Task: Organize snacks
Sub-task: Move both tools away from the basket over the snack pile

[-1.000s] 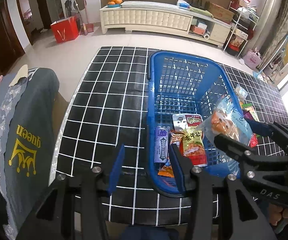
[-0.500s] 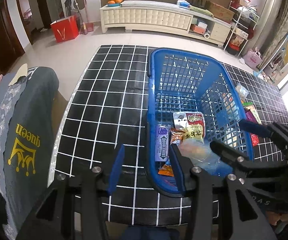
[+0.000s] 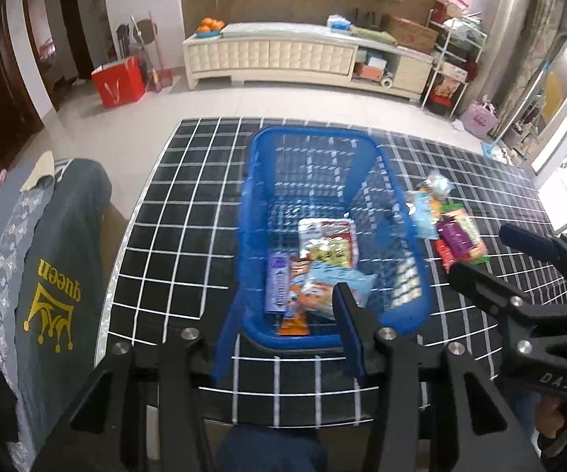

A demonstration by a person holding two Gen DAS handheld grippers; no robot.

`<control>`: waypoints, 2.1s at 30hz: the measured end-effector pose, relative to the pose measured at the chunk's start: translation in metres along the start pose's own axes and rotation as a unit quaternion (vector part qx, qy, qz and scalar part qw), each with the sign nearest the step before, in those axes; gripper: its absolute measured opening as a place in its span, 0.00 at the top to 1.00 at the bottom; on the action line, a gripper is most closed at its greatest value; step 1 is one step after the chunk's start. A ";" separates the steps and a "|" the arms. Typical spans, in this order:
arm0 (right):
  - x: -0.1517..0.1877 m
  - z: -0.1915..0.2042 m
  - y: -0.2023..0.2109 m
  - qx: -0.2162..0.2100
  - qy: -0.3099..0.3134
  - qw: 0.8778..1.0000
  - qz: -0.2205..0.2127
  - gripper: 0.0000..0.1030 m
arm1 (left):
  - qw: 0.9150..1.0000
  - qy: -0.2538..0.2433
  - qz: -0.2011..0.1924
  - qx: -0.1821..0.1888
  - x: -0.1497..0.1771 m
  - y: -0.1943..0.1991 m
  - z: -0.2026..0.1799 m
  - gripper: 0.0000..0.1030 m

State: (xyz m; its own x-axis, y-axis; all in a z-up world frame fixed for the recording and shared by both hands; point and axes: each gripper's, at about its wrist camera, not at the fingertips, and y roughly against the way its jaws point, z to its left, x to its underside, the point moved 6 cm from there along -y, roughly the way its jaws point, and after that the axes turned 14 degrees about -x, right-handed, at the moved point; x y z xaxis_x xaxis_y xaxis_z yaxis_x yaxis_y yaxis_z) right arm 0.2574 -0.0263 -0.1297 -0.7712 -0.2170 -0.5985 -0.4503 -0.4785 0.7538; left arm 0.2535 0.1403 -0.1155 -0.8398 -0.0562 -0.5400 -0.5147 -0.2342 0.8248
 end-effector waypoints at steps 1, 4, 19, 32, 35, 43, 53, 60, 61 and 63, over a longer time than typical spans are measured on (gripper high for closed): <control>0.002 -0.003 0.010 0.005 -0.002 1.000 -0.005 0.15 | 1.000 -0.002 -0.005 0.003 0.000 0.008 -0.006 0.58; 0.009 -0.017 0.045 0.023 -0.007 0.999 -0.027 0.15 | 1.000 -0.014 -0.020 0.018 0.000 0.031 -0.027 0.58; 0.078 -0.097 0.128 0.094 -0.073 0.991 -0.055 0.14 | 0.988 -0.124 -0.052 0.072 0.024 0.069 -0.165 0.47; 0.129 -0.169 0.098 0.098 -0.138 0.985 -0.022 0.14 | 0.972 -0.228 -0.026 0.044 0.061 -0.001 -0.249 0.39; 0.138 -0.183 0.079 0.100 -0.149 0.984 -0.001 0.14 | 0.969 -0.245 -0.008 0.038 0.071 -0.027 -0.259 0.39; 0.150 -0.204 0.042 0.091 -0.167 0.981 0.034 0.14 | 0.974 -0.225 0.026 0.018 0.068 -0.086 -0.257 0.39; 0.147 -0.208 0.012 0.076 -0.169 0.981 0.052 0.14 | 0.975 -0.209 0.067 0.041 0.058 -0.133 -0.251 0.39; 0.148 -0.220 -0.001 0.060 -0.179 0.981 0.049 0.14 | 0.972 -0.223 0.071 0.025 0.056 -0.154 -0.256 0.34; 0.150 -0.221 -0.003 0.056 -0.180 0.981 0.051 0.14 | 0.972 -0.223 0.070 0.020 0.054 -0.156 -0.257 0.34; 0.150 -0.224 -0.006 0.055 -0.180 0.981 0.050 0.14 | 0.972 -0.225 0.068 0.010 0.049 -0.160 -0.259 0.34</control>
State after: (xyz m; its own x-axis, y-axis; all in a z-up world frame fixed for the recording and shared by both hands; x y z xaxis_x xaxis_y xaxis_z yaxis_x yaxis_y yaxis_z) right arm 0.2448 -0.2466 -0.2850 -0.9138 0.0667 -0.4006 -0.3954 -0.3717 0.8400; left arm 0.3398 -0.0764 -0.3174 -0.8887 0.3457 -0.3013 -0.3929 -0.2354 0.8889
